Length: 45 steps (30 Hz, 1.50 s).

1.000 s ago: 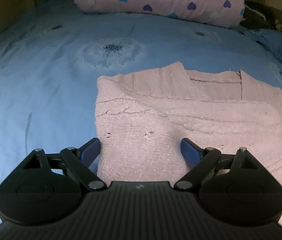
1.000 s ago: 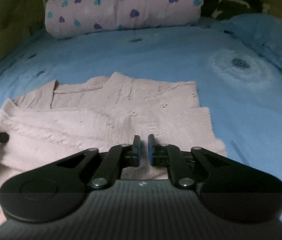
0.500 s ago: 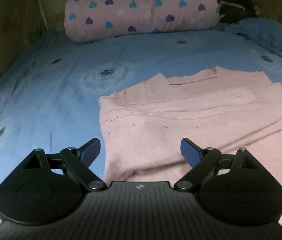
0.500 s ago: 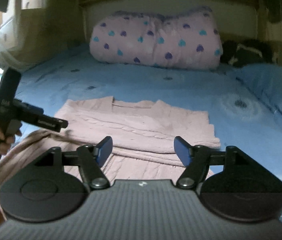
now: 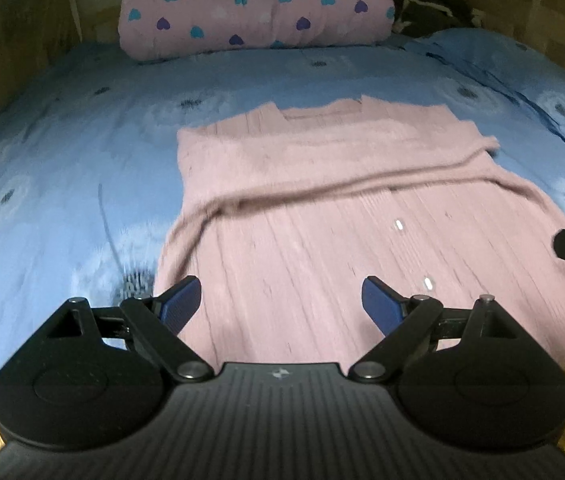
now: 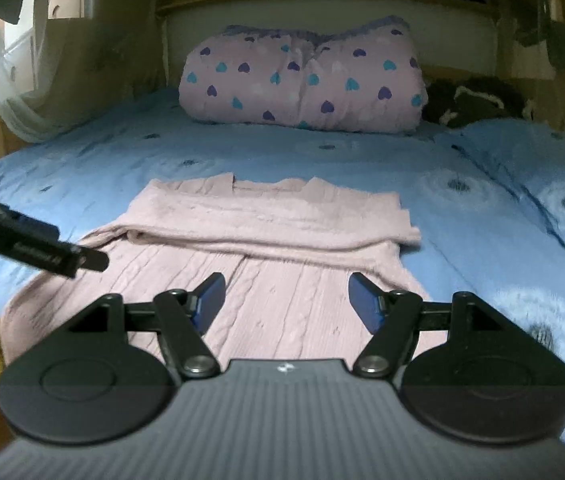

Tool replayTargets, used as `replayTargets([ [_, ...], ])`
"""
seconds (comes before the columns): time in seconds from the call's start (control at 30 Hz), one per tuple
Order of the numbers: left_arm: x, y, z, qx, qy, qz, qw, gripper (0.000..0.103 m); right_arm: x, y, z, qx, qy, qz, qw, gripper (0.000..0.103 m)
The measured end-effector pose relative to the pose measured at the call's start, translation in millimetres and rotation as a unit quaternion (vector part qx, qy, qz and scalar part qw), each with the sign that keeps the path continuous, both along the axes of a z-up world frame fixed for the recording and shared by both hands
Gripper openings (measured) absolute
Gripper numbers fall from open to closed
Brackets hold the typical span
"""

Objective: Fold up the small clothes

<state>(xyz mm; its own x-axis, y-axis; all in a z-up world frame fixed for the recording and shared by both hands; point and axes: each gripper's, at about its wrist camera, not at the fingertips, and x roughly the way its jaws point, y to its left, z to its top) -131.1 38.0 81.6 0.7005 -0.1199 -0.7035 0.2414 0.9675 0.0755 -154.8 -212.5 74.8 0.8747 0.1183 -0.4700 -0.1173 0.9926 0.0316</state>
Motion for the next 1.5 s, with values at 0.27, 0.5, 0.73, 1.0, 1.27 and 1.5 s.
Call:
replayTargets([
  [0.27, -43, -11, -29, 0.005, 0.027, -0.038, 0.9989, 0.091, -28, 21, -25, -0.040, 0.036, 0.041, 0.998, 0.070],
  [0.5, -64, -26, -40, 0.036, 0.023, -0.094, 0.9946, 0.095, -45, 39, -42, -0.089, 0.060, 0.095, 0.990, 0.070],
  [0.73, -86, -44, -57, 0.108, 0.020, -0.152, 0.9823, 0.096, -57, 51, -54, -0.159, 0.086, 0.121, 0.976, 0.070],
  [1.0, -90, -60, -72, 0.198, -0.049, -0.135, 0.9696, 0.096, -54, 59, -62, -0.189, 0.095, 0.120, 0.970, 0.070],
  [1.27, -89, -47, -51, 0.125, -0.096, -0.115, 0.9808, 0.096, -52, 62, -59, -0.185, 0.073, 0.111, 0.974, 0.070],
  [1.5, -68, -48, -58, 0.114, -0.093, -0.107, 0.9833, 0.094, -48, 60, -53, -0.156, 0.055, 0.098, 0.981, 0.070],
])
